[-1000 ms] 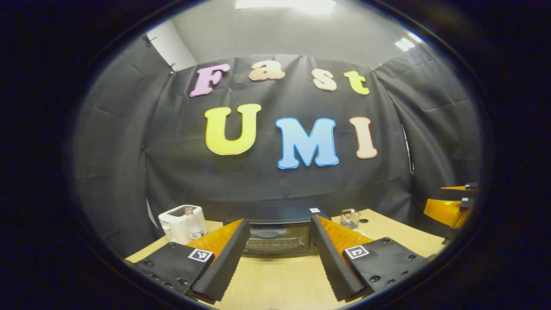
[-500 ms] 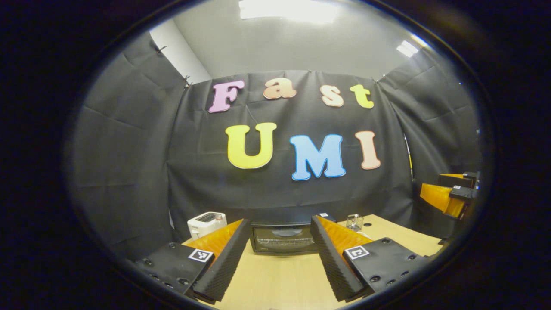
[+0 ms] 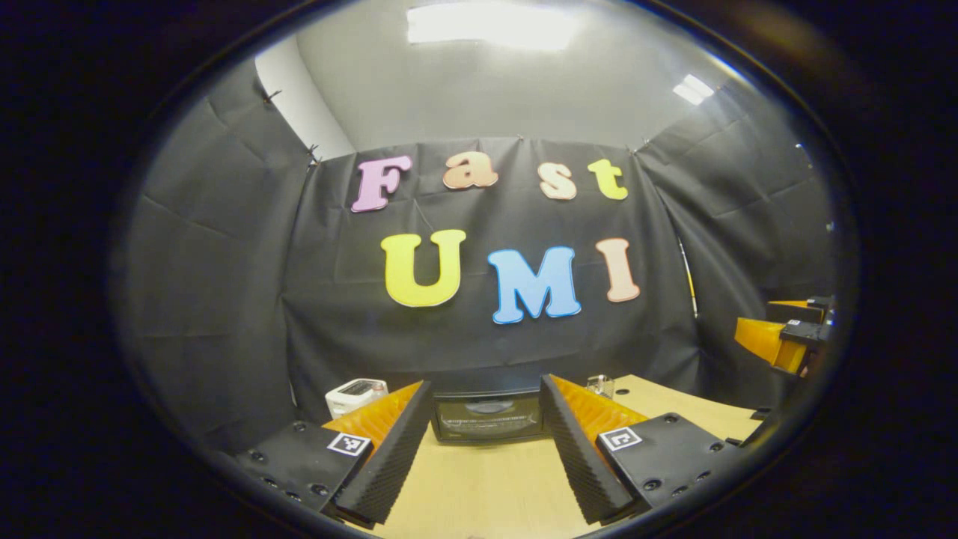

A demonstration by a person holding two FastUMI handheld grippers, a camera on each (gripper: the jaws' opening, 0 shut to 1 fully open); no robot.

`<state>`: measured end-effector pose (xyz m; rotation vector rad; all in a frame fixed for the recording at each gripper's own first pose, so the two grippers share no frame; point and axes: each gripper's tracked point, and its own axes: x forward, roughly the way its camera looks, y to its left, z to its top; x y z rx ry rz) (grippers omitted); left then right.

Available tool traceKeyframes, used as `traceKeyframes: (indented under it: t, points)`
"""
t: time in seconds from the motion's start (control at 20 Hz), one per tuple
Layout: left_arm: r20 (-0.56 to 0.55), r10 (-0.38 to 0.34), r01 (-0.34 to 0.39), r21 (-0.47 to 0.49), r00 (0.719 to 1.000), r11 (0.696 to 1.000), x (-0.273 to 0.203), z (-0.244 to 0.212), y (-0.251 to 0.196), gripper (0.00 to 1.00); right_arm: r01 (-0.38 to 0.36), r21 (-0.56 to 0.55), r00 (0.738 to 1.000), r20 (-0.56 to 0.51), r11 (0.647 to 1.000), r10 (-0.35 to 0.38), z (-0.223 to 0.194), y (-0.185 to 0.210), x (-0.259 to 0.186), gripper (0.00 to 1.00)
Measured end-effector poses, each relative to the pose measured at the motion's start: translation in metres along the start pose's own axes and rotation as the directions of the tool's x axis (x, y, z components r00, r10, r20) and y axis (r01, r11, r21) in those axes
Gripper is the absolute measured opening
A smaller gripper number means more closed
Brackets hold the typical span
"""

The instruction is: Open the electric oven with the left hand, put the food in, and close the electric oven.

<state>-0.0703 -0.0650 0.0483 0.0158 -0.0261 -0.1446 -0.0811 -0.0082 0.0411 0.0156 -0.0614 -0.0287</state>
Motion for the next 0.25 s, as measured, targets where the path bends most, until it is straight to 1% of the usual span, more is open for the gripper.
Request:
traceKeyframes:
  t: [0.2,0.25]
  points:
    - [-0.001,-0.011,0.011,-0.01,1.0,1.0,-0.005,0.0,-0.002,1.0,-0.011,0.0,1.0,0.025,1.0,0.011,0.01,0.004,-0.008,0.98]
    - [0.002,-0.012,0.012,-0.008,1.0,1.0,-0.006,0.0,0.0,0.95,-0.009,-0.006,1.0,0.029,1.0,0.009,0.012,0.005,-0.008,0.97]
